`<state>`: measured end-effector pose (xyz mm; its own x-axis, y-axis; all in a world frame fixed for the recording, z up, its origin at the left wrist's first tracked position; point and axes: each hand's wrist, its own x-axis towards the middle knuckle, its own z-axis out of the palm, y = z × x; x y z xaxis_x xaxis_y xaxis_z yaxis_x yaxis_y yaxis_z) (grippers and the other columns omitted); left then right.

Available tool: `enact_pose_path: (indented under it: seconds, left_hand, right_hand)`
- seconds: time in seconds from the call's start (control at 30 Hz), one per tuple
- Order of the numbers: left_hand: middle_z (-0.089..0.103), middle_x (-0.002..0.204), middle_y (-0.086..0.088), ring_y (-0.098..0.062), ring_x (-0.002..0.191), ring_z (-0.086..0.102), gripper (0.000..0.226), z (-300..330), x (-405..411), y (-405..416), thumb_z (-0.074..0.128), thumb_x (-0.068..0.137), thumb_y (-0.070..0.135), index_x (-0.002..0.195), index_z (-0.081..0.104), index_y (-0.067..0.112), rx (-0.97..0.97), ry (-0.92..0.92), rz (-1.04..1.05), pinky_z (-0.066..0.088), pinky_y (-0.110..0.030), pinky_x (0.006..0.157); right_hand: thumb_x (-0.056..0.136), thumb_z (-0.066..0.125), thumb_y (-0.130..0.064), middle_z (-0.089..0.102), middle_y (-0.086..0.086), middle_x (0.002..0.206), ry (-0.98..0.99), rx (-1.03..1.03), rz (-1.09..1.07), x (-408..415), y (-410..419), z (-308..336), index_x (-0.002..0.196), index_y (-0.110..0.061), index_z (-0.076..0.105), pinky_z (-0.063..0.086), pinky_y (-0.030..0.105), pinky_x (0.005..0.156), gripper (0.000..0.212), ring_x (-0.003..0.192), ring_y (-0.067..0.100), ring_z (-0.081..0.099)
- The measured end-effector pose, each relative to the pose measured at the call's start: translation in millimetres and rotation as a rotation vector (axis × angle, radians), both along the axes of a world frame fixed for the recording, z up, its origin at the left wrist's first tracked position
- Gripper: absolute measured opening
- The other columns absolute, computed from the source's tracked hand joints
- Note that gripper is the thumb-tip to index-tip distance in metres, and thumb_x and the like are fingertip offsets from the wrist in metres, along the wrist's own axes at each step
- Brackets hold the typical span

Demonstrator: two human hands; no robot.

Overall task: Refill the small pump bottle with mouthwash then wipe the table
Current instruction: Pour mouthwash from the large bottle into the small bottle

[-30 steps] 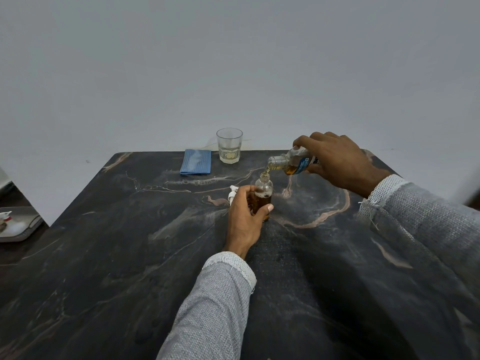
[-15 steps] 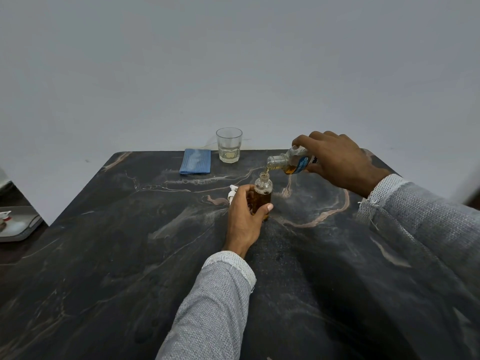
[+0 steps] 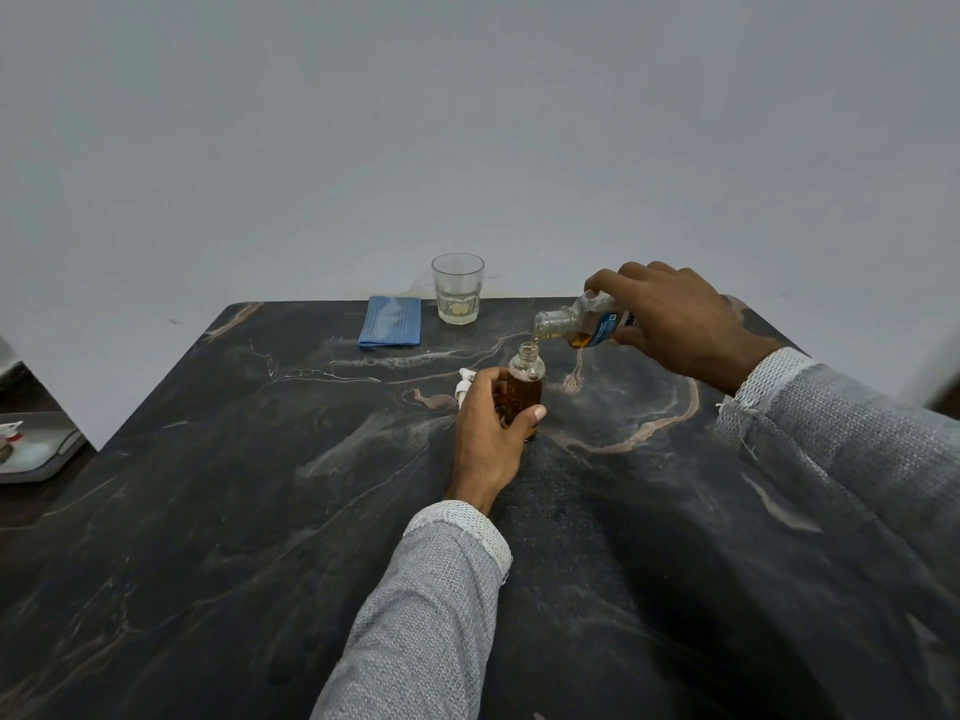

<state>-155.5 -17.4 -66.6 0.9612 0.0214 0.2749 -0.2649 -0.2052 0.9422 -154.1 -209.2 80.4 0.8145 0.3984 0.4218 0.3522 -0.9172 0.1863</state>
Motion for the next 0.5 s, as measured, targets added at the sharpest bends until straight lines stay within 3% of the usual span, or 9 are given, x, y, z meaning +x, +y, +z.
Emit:
enact_pose_path:
  seconds: [0.27,0.37,0.5]
  left_hand:
    - [0.057,0.122,0.007,-0.009,0.111,0.056,0.051,0.6,-1.0,0.4,0.077,0.079,0.024,0.119,0.047,0.032,-0.004,0.007,-0.001,0.046,-0.021,0.09]
    - [0.057,0.122,0.007,-0.009,0.111,0.056,0.05,1.1,-1.1,0.5,0.077,0.079,0.024,0.117,0.045,0.035,-0.002,0.007,-0.002,0.046,-0.02,0.089]
    - [0.059,0.125,0.002,-0.012,0.113,0.057,0.05,0.6,-0.3,1.0,0.077,0.079,0.021,0.118,0.048,0.031,-0.007,0.001,-0.006,0.049,-0.028,0.095]
  right_hand:
    - [0.08,0.076,-0.025,0.063,0.009,0.116,0.048,0.077,0.0,-1.7,2.2,-12.7,0.128,-0.019,0.049,0.046,0.04,0.078,0.056,0.099,0.03,0.058]
    - [0.077,0.079,-0.021,0.064,0.009,0.117,0.126,0.257,-0.006,-1.5,1.1,-20.0,0.128,-0.017,0.049,0.049,0.037,0.075,0.059,0.098,0.028,0.059]
    - [0.076,0.08,-0.018,0.062,0.003,0.117,0.259,0.662,-0.037,0.2,-6.3,-28.8,0.126,-0.017,0.048,0.052,0.03,0.074,0.06,0.096,0.019,0.058]
